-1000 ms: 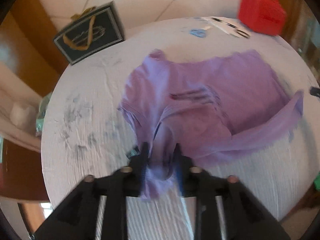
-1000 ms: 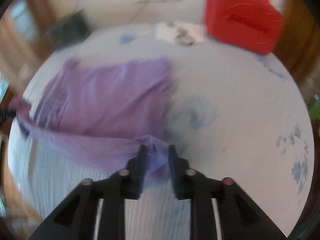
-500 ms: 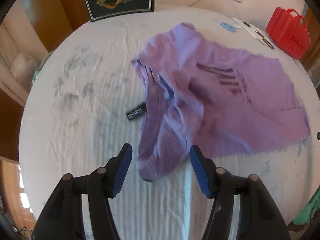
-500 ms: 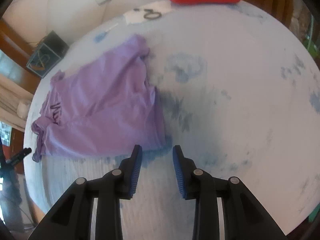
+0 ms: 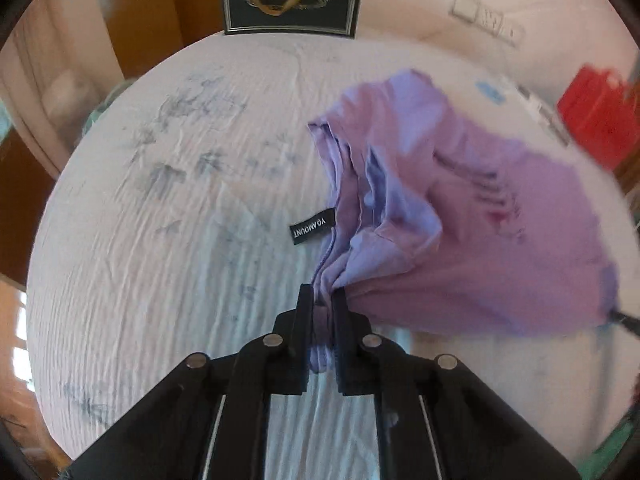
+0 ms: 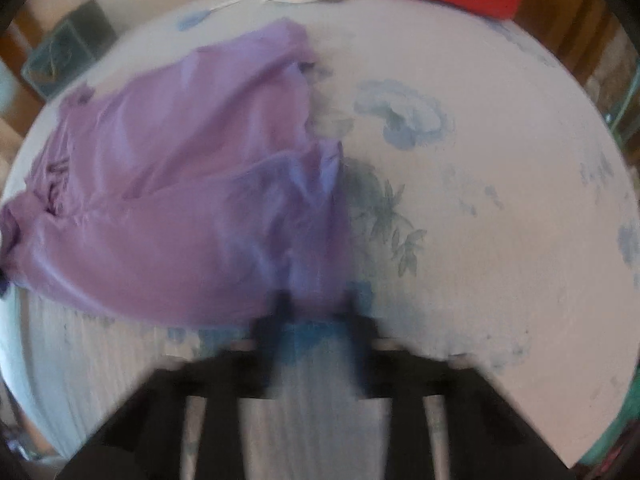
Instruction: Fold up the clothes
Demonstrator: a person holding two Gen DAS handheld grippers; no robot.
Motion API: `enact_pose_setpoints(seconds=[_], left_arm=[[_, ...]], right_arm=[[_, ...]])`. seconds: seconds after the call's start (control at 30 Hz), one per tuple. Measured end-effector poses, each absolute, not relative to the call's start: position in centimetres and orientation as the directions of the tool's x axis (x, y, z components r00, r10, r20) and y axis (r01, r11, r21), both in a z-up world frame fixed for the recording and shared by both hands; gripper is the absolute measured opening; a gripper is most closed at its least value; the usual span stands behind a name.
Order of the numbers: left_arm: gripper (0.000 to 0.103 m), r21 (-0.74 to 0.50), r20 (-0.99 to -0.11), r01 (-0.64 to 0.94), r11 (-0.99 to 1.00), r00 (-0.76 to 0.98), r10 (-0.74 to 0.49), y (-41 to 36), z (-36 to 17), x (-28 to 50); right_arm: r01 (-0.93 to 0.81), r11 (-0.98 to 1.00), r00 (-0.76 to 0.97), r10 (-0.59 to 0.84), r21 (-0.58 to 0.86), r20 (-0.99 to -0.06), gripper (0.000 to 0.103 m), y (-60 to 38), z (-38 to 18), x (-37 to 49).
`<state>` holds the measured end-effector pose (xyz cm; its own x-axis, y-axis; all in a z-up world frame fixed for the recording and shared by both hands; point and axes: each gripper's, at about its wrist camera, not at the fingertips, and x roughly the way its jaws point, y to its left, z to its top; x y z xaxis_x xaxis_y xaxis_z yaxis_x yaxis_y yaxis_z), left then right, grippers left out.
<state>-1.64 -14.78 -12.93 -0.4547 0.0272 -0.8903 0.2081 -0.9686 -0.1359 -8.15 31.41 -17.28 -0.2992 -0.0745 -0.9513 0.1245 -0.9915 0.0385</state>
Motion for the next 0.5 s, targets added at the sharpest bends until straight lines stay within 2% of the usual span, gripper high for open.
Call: enact_pose_setpoints(seconds=[0.13,0.2,0.37,0.5], left_arm=[[0.009,-0.216,-0.920,0.183,-0.959,-0.368,0.137,-16.0,-12.9,-0.1],[0.009,-0.212,-0.951,0.171,-0.962,-0.261,0.163,-16.2,-14.4,1.3],[0.009,-0.158,-0.979,0.100,-0.982,-0.146,0.142,-15.6,-15.9,2.8],[0.009,-0.170,-0.959,0.093,-0.981,-0.246,0.142,-15.7,-12.1,1.7]], right_arm=[[0.114,-0.993,-0.309,-0.077,0.044,-0.948,0.015,32.9,-14.7,-6.7],[0.094,-0.995,-0.278,-0.049,0.023,-0.959,0.007,34.6,-14.7,-5.5],[0.022,-1.000,-0.230,-0.014,0.009,-0.973,0.007,38.9,-14.8,-2.8],[0.002,-0.989,-0.305,-0.141,0.148,-0.942,0.023,39.3,-13.5,-2.6]])
